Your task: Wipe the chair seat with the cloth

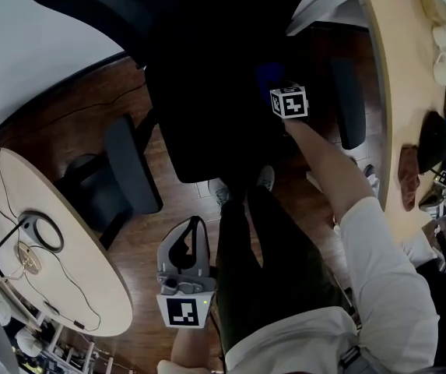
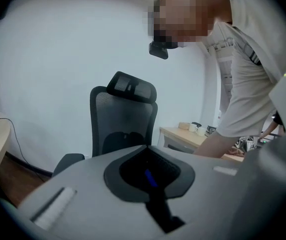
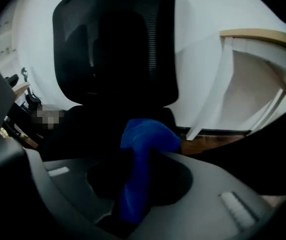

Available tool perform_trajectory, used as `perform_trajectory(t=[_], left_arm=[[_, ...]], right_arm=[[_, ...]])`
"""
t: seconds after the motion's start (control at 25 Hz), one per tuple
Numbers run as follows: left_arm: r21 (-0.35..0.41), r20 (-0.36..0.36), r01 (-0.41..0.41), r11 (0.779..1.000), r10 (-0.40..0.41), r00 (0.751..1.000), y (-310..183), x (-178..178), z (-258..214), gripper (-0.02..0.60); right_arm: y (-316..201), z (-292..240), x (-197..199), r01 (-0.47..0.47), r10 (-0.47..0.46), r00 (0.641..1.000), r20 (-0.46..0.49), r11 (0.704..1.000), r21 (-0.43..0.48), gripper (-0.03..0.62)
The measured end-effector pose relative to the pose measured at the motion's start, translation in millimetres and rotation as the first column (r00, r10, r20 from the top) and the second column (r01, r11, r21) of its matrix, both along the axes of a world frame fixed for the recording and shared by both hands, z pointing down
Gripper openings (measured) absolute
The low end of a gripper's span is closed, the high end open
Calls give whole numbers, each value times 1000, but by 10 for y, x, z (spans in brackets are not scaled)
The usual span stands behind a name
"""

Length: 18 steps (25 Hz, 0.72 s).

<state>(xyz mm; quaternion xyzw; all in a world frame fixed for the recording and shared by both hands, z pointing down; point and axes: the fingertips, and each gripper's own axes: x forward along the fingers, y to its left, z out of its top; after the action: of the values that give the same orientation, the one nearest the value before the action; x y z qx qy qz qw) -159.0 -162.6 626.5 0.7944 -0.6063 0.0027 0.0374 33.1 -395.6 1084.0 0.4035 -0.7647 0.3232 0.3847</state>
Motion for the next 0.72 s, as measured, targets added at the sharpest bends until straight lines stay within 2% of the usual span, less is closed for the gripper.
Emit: perform_trajectory(t=[0.12,0.24,0.36,0.44,0.52,0.6,0.72], left_arm=[[14,5,-31,999,31,1000,-47,121,-44,31],[16,11,-38,999,38,999,-45,150,-10,31],[13,16,-13,1000,13,1000,12,93,25,31],[9,17,-3,1000,3,1000,48,67,15,31],[9,14,12,1000,-12,1000,77,13,-18,31],[5,11,32,999,-32,999,114,-64,-26,31],[-10,12,54,998,-54,998,171,-178,-4,31]], right_arm=[[-79,7,393,-19,19,999,-38,1000,-2,92],[-23,-82,164,-13,13,1000,21,1000,5,92],[362,-280,-713,46,-48,983,175,999,13,92],[818,-456,-1465,119,-115,947,300,993,5,92],[1382,-561,-2177,223,-202,904,377,975,-11,93],[1906,-489,-2664,302,-261,884,388,952,-47,94],[2291,-205,-2879,337,-291,892,346,938,-78,94]])
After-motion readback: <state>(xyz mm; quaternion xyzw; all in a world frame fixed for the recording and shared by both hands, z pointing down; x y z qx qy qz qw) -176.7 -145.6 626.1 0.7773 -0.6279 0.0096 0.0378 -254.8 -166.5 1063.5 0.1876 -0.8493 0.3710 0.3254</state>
